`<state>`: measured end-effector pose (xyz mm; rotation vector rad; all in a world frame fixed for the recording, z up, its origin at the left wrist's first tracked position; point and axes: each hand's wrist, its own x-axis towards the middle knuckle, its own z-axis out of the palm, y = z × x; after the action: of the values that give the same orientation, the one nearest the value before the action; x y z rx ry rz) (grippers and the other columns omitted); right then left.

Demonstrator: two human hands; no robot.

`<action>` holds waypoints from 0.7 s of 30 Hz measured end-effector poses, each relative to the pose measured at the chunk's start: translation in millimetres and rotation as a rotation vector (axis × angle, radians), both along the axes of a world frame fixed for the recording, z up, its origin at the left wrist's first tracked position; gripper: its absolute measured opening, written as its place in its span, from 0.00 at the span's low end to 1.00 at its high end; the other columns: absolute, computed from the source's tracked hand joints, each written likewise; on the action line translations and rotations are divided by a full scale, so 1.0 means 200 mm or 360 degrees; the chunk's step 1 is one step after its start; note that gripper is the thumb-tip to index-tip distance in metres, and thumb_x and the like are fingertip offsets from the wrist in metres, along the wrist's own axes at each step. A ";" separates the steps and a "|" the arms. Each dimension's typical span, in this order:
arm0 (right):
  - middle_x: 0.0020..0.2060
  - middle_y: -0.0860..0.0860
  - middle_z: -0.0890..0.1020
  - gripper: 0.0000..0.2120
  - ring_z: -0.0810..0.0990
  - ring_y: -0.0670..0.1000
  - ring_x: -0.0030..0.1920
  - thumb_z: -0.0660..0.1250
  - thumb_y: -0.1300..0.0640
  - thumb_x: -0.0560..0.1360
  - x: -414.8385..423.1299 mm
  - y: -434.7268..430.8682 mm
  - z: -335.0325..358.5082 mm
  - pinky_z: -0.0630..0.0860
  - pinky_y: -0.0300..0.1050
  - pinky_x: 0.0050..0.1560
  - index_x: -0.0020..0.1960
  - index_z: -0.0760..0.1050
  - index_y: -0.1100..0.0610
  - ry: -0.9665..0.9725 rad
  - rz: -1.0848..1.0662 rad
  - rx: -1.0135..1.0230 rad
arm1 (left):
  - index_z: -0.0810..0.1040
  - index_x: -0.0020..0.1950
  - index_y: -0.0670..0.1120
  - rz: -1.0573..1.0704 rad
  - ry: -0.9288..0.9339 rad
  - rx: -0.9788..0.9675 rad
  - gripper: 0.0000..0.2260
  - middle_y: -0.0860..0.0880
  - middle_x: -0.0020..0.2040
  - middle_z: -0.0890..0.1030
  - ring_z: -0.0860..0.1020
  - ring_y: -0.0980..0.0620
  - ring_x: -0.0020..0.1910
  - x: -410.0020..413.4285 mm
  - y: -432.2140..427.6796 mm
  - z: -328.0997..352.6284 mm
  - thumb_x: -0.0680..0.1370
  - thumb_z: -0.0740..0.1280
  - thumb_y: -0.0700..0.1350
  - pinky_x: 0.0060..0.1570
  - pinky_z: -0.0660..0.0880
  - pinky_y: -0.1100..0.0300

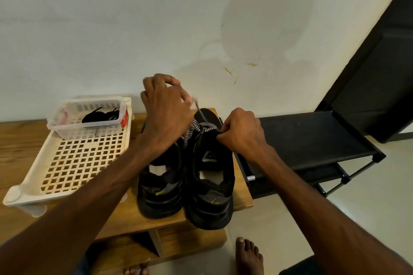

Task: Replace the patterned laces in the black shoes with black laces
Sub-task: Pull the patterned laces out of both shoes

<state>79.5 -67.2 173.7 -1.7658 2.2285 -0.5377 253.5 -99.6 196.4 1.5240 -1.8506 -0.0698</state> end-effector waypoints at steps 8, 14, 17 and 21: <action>0.39 0.52 0.85 0.05 0.85 0.52 0.40 0.78 0.59 0.71 0.00 0.00 0.01 0.85 0.52 0.45 0.46 0.85 0.57 0.0042 0.0033 0.0046 | 0.87 0.52 0.47 0.0075 -0.0105 0.0038 0.07 0.50 0.65 0.77 0.66 0.45 0.67 0.06 -0.06 -0.06 0.76 0.73 0.46 0.58 0.64 0.53; 0.43 0.53 0.84 0.11 0.84 0.54 0.42 0.78 0.52 0.72 0.02 0.01 0.04 0.85 0.53 0.47 0.51 0.84 0.57 0.0203 0.0077 0.0062 | 0.84 0.54 0.50 -0.0218 -0.0157 0.0059 0.11 0.51 0.50 0.84 0.81 0.50 0.51 -0.11 0.10 -0.09 0.76 0.72 0.54 0.49 0.77 0.57; 0.42 0.54 0.84 0.11 0.84 0.54 0.41 0.79 0.52 0.71 0.00 0.02 0.06 0.85 0.51 0.45 0.50 0.84 0.57 0.0215 0.0099 0.0095 | 0.81 0.57 0.48 -0.0241 -0.0420 0.0257 0.14 0.49 0.52 0.82 0.81 0.46 0.54 -0.15 0.16 -0.12 0.75 0.74 0.54 0.51 0.79 0.52; 0.43 0.52 0.86 0.07 0.85 0.52 0.42 0.79 0.56 0.71 -0.04 0.03 0.08 0.85 0.51 0.46 0.49 0.87 0.54 0.0195 0.0176 0.0107 | 0.83 0.51 0.46 -0.0247 -0.0362 0.0420 0.09 0.47 0.47 0.83 0.83 0.44 0.48 -0.10 0.11 -0.13 0.73 0.75 0.47 0.49 0.82 0.49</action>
<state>71.6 -61.7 190.4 -1.9211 2.1828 -0.3361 233.3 -76.9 170.6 1.6155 -2.2110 -0.2297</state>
